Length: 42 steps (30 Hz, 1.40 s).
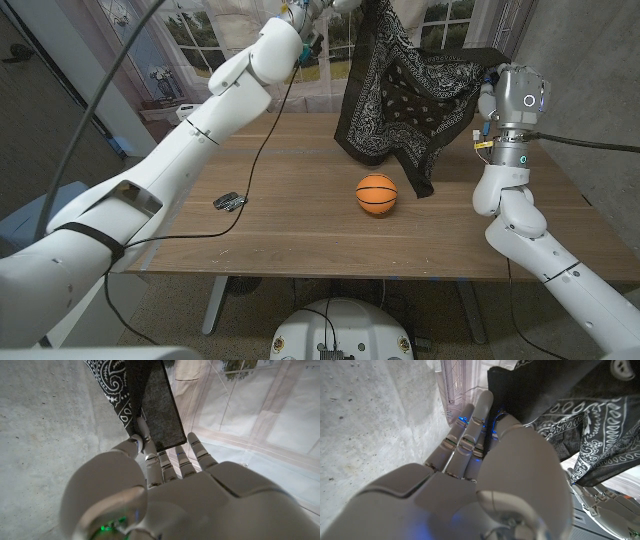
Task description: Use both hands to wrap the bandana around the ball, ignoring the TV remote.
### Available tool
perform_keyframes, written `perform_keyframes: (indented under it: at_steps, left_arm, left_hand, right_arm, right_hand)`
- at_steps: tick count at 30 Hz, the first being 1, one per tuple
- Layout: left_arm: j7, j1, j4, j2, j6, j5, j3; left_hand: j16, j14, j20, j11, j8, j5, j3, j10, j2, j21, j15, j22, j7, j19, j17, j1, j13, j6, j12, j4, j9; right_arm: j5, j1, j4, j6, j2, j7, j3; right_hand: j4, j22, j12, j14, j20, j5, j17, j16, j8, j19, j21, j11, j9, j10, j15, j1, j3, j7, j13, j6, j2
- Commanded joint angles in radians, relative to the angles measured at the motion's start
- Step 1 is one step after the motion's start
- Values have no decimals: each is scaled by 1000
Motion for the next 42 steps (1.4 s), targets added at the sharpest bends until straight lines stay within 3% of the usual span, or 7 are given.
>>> perform_keyframes:
  at_steps: [1, 7, 13, 28, 36, 38, 42]
  left_arm:
    - [-32, 131, -203, 85, 38, -71, -60]
    - [-57, 179, -267, 124, 44, -130, -97]
    - [-93, 207, -288, 156, 14, -208, -130]
    - [-280, 180, -206, 186, -130, -447, -164]
    - [-401, 143, -157, 189, -168, -545, -159]
    - [-448, 129, -143, 190, -170, -580, -155]
    - [-510, 104, -136, 200, -154, -607, -146]
  left_hand:
    - [-3, 0, 0, -5, 14, 8, 3, 6, 5, 7, 0, 3, -2, -1, 0, 5, 5, 20, 5, -9, 3]
    - [-7, 0, -1, -5, 24, 11, 10, 10, 0, 9, -2, 3, 9, -9, -4, 5, 5, 31, 8, -15, 8]
    - [-12, -2, 5, -3, 34, 15, 17, 14, -2, 10, 0, 2, 21, -20, -8, 0, 5, 35, 10, -18, 15]
    - [-19, -12, 17, 15, 61, 28, 38, 14, -1, 11, 8, 2, 48, -48, -14, -7, 4, 25, 11, -29, 51]
    - [-21, -17, 19, 29, 81, 38, 52, 14, -1, 15, 11, 2, 64, -60, -17, -13, 4, 20, 11, -33, 78]
    - [-22, -20, 21, 40, 90, 44, 58, 15, -2, 16, 14, 2, 75, -67, -18, -16, 4, 19, 11, -36, 89]
    - [-23, -23, 21, 48, 99, 50, 65, 15, 0, 18, 16, 3, 77, -72, -18, -20, 3, 14, 12, -35, 103]
  right_arm:
    - [48, -175, -200, 147, -44, 221, 157]
    - [75, -225, -279, 194, -30, 397, 216]
    - [88, -262, -329, 246, 5, 513, 265]
    - [-109, -380, -553, 72, 161, 899, 303]
    - [-212, -397, -643, 1, 217, 1143, 277]
    - [-290, -403, -671, -36, 230, 1219, 245]
    - [-299, -421, -699, -29, 266, 1297, 254]
  right_hand:
    - [-6, 2, -3, -27, -118, 6, 6, -5, 9, -9, 10, -32, 2, 44, -70, 111, 5, -76, 2, 88, 109]
    - [-7, 0, -4, -28, -117, 8, 10, -12, 9, -14, 16, -33, 0, 43, -69, 112, 6, -77, 3, 83, 108]
    - [-8, -1, -5, -27, -117, 9, 13, -16, 11, -15, 21, -31, -2, 42, -69, 113, 7, -72, 5, 84, 108]
    - [-7, -6, -5, -26, -114, 16, 26, -32, 18, -48, 31, -32, -9, 42, -69, 111, 10, -78, 13, 86, 105]
    - [-6, -9, -9, -34, -115, 18, 32, -44, 21, -68, 35, -37, -13, 39, -70, 109, 12, -85, 14, 88, 106]
    - [-6, -10, -11, -37, -114, 18, 34, -48, 22, -78, 36, -40, -15, 43, -70, 108, 12, -87, 10, 88, 105]
    - [-7, -13, -17, -49, -114, 18, 38, -60, 27, -90, 41, -47, -19, 56, -70, 105, 13, -93, -1, 97, 98]
